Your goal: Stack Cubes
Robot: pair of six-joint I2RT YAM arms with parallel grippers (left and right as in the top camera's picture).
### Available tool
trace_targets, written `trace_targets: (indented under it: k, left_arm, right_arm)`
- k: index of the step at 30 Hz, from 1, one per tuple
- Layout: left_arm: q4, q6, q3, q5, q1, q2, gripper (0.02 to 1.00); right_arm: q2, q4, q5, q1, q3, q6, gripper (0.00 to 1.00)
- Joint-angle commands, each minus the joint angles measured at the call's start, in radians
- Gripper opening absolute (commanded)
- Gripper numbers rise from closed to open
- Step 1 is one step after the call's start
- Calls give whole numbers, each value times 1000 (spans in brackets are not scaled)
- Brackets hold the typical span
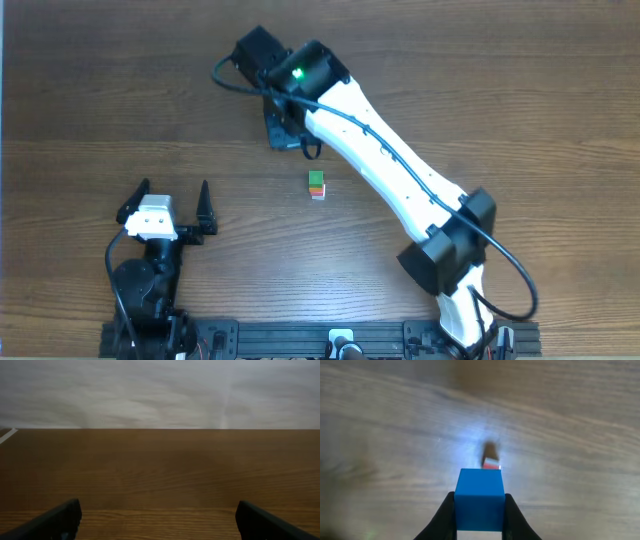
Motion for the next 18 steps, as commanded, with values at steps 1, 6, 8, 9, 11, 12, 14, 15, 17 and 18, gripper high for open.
trace_targets:
  k: [1,6,8,9,11,12,14,15,17,18]
  left_arm:
    - [2,15,-7,14,5,-5,1000]
    - [2,15,-7,14,5,-5,1000]
    - [2,15,-7,13,5,-5,998]
    - [2,15,-7,14,5,-5,1000]
    - [2,15,-7,13,5,-5,1000]
    - [2,15,-7,13,5,-5,1000]
    - [2,15,-7,13,5,-5,1000]
    - [2,15,-7,13,5,-5,1000]
    - [2,15,-7,14,5,-5,998]
    - [2,15,-7,14,5,-5,1000]
  right_arm:
    - [-90,44,24,9,-195,85,12]
    - [-138,107,12,13,-332,115,12]
    - [-138,113,9,13,-354,123,12]
    - [-137,123,8,13,-361,123,12]
    - [-137,139,-3,14,-362,122,12]
    - [-137,142,-6,14,-362,123,9]
    - [-137,141,-14,14,-363,126,9]
    - [-137,141,-22,14,-363,127,12]
    - [-137,142,-29,14,-364,138,12]
    - [-137,143,-29,16,-364,138,12]
